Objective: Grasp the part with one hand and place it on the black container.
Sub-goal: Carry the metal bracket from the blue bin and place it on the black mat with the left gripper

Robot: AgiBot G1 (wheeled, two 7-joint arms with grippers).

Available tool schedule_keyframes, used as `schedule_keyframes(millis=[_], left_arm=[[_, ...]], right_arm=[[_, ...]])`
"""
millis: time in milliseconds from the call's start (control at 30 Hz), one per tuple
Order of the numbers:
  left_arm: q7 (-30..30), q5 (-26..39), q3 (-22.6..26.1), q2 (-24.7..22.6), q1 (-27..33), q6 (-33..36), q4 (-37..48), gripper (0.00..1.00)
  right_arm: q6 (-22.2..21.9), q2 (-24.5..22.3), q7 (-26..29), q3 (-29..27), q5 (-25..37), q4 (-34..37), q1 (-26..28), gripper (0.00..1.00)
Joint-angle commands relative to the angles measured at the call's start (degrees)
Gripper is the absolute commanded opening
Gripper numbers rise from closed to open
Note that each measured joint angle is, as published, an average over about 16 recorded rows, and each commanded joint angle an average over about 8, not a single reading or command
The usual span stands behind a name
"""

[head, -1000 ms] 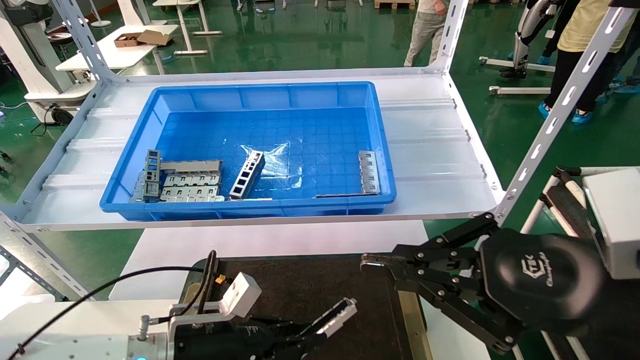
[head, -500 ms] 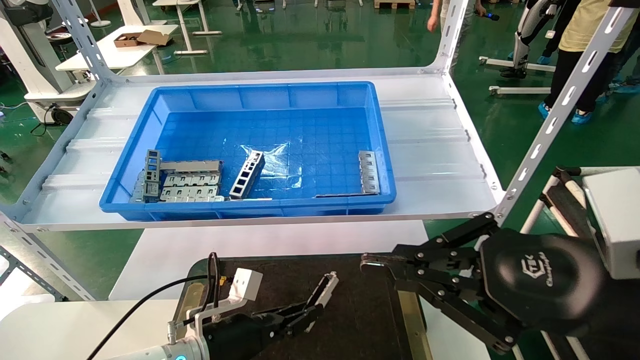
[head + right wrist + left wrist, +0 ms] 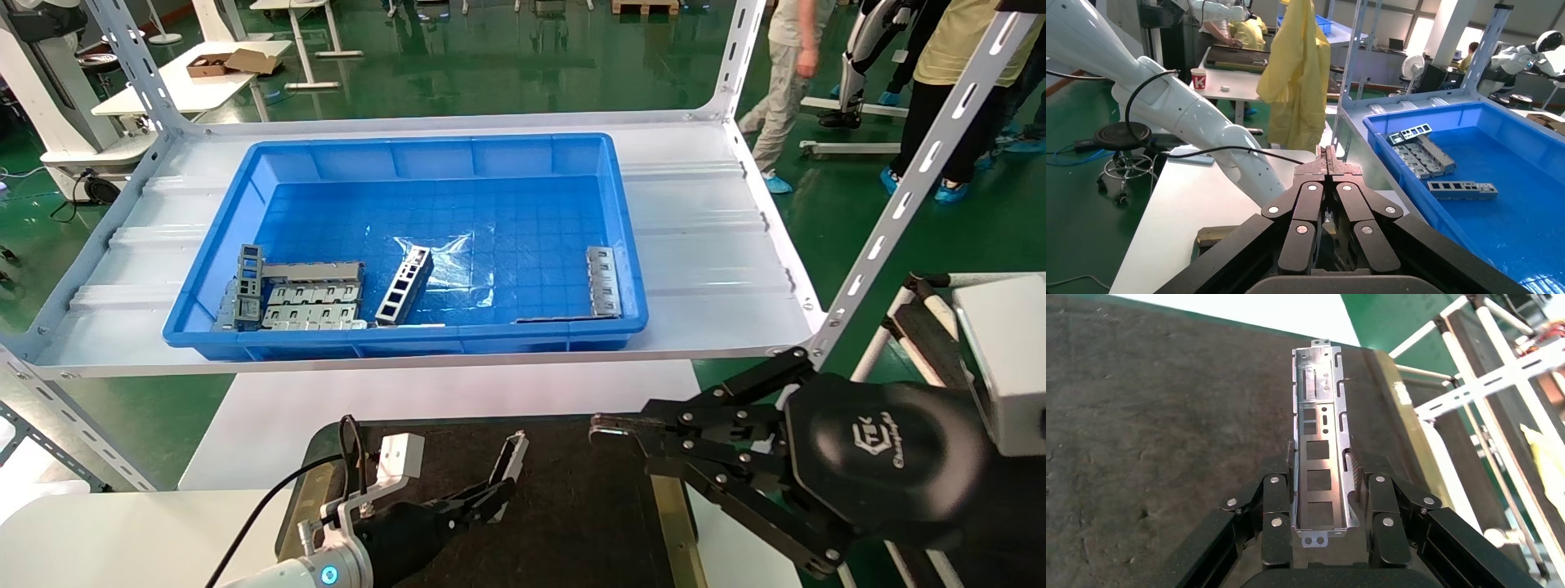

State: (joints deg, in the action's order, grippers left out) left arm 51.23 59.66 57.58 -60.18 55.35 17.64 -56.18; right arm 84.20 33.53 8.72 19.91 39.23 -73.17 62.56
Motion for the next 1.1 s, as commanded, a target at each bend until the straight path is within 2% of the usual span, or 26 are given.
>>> schedule_keyframes(millis=[33, 333, 667, 733, 833, 900, 933, 1000, 1100], left_arm=[[1.37, 0.38, 0.78, -0.65, 0.28, -1.32, 0.79, 0.0], [5.3, 0.69, 2.84, -2.94, 1.29, -4.8, 4.98, 0.0], [8.44, 0.16, 4.28, -4.72, 2.44, -5.41, 8.77, 0.0], [8.9, 0.05, 4.5, -4.91, 2.51, -5.41, 9.1, 0.0], [9.46, -0.04, 4.81, -5.15, 2.48, -5.56, 9.47, 0.0], [9.76, -0.07, 5.0, -5.27, 2.44, -5.69, 9.66, 0.05], [9.9, -0.08, 5.09, -5.32, 2.41, -5.76, 9.74, 0.13], [10.16, -0.1, 5.25, -5.4, 2.38, -5.91, 9.84, 0.38], [10.53, -0.13, 5.46, -5.48, 2.35, -6.1, 9.91, 0.75]], right_arm=[[0.0, 0.0, 0.0, 0.0, 0.0, 0.0, 0.0, 0.0], [0.0, 0.0, -0.01, 0.01, -0.01, 0.0, 0.0, 0.0], [-0.01, -0.01, -0.01, 0.02, -0.02, 0.0, 0.01, 0.0], [-0.01, -0.01, -0.01, 0.03, -0.02, 0.0, 0.01, 0.05], [-0.01, -0.01, -0.01, 0.03, -0.02, 0.0, 0.01, 0.19], [-0.01, -0.01, -0.02, 0.03, -0.02, 0.0, 0.01, 0.44], [-0.01, -0.01, -0.02, 0.03, -0.02, 0.0, 0.01, 0.56], [-0.01, -0.01, -0.02, 0.03, -0.02, 0.0, 0.01, 0.77], [-0.02, -0.01, -0.02, 0.04, -0.03, 0.0, 0.01, 1.0]])
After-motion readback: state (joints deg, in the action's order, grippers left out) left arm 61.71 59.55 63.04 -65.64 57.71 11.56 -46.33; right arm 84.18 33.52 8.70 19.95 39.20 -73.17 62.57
